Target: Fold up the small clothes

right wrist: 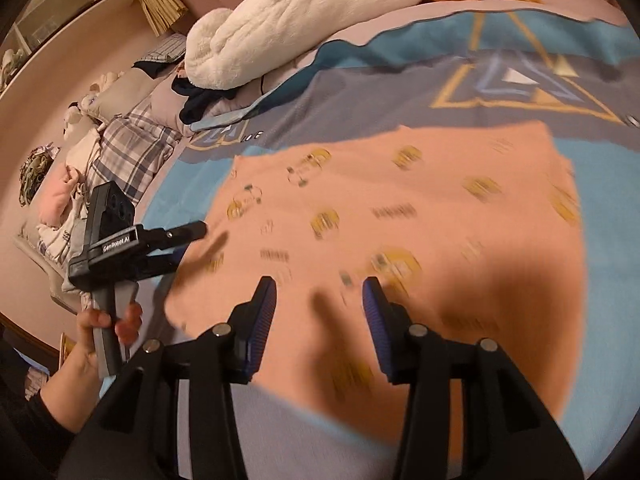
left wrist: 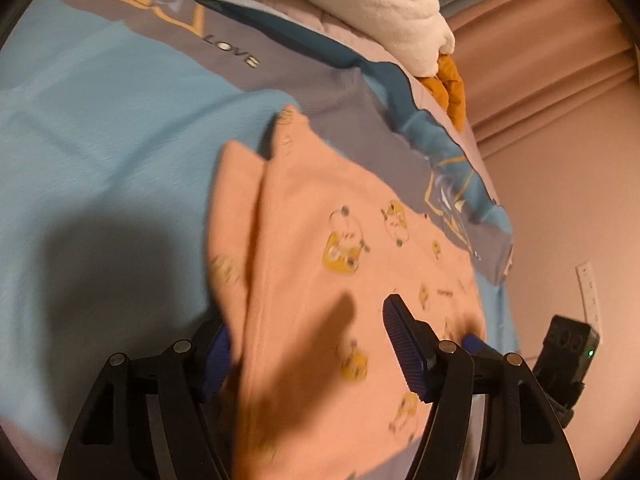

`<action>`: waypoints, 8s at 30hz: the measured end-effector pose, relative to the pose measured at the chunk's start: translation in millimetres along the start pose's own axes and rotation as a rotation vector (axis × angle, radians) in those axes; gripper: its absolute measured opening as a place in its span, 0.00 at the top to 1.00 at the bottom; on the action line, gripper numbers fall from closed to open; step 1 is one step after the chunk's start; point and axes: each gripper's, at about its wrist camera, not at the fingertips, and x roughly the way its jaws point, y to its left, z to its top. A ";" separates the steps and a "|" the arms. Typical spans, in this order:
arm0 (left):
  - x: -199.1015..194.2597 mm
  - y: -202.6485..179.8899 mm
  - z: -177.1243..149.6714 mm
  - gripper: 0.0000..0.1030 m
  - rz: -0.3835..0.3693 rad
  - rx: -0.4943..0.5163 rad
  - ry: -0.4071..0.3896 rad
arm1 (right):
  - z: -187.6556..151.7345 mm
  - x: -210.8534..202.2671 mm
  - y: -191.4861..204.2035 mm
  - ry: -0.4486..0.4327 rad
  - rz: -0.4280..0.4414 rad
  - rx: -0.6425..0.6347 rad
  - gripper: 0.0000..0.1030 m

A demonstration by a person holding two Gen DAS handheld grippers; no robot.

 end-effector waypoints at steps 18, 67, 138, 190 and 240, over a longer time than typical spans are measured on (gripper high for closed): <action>12.8 -1.9 12.6 0.80 0.134 0.057 0.006 | 71.7 84.2 11.0 0.089 -0.189 0.010 0.91; 46.0 -176.1 -44.1 0.63 0.150 0.496 0.166 | 8.0 4.0 -93.5 -0.007 0.312 0.645 0.28; 77.3 -168.2 -111.7 0.63 0.276 0.633 0.106 | -71.3 -83.4 -70.2 0.002 -0.351 -0.041 0.83; 95.5 -131.9 -51.1 0.17 -0.015 0.216 0.161 | -41.9 -70.8 -130.7 -0.051 0.031 0.386 0.29; 126.0 -161.1 -59.0 0.49 0.139 0.429 0.129 | 8.8 -16.4 -124.2 -0.035 0.005 0.203 0.64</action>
